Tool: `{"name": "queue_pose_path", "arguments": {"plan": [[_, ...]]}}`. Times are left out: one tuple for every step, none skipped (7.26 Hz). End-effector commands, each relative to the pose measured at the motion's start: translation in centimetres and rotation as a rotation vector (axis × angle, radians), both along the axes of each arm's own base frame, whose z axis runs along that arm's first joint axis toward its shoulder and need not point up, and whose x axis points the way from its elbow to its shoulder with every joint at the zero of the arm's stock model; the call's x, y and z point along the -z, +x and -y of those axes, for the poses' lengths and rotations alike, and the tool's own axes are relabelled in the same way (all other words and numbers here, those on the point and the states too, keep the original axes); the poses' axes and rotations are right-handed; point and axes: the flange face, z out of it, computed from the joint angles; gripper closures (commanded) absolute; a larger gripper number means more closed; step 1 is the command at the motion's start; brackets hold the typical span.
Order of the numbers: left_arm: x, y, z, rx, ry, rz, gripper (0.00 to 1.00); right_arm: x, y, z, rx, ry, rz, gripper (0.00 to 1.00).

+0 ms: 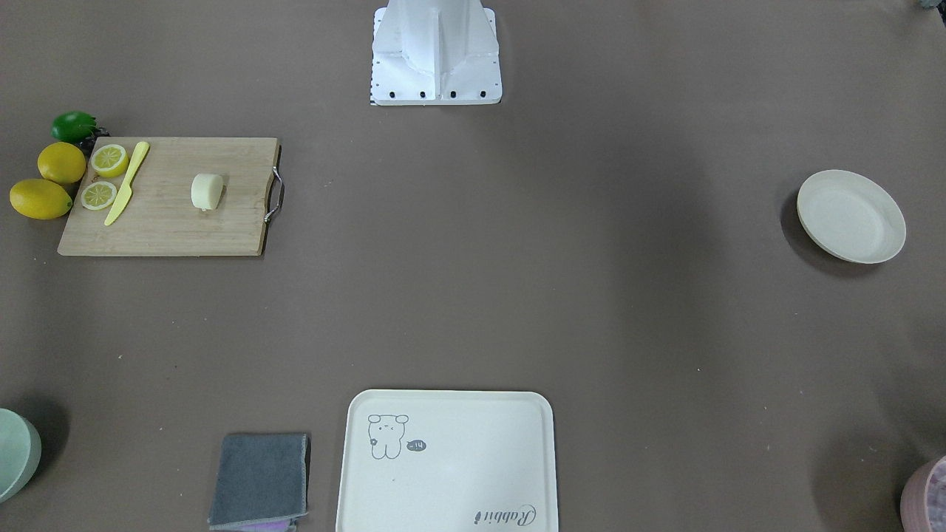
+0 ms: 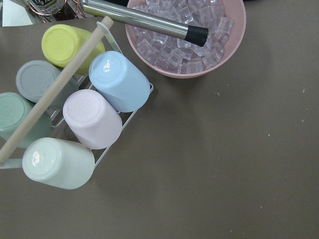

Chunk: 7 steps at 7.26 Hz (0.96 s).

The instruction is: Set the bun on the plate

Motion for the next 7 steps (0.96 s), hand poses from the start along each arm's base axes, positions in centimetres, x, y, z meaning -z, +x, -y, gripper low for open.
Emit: {"name": "queue_pose_path", "arguments": {"plan": [[-6.0,0.9,-4.2,-0.042,0.008,-0.037,0.02,0.7,-0.4,0.7,-0.013,0.024,-0.052,0.0],[-8.7,1.2,-5.7,-0.067,0.049,-0.034,0.02,0.7,-0.6,0.7,-0.01,0.025,-0.051,0.0],[-10.7,3.8,-6.1,-0.115,0.047,-0.035,0.02,0.8,-1.4,0.7,0.005,0.032,-0.051,0.0],[-12.7,5.8,-6.5,-0.155,0.054,-0.036,0.02,1.1,-1.4,0.7,0.004,0.039,-0.055,0.0],[-14.5,6.9,-7.0,-0.183,0.074,-0.036,0.02,1.7,-1.3,0.6,0.001,0.054,-0.059,0.0],[-15.7,7.7,-7.3,-0.232,0.094,-0.036,0.03,2.2,-1.3,0.3,0.001,0.063,-0.056,0.0],[-16.6,9.1,-7.8,-0.296,0.12,-0.037,0.03,2.4,-2.0,0.2,0.015,0.066,-0.051,0.0]]}}
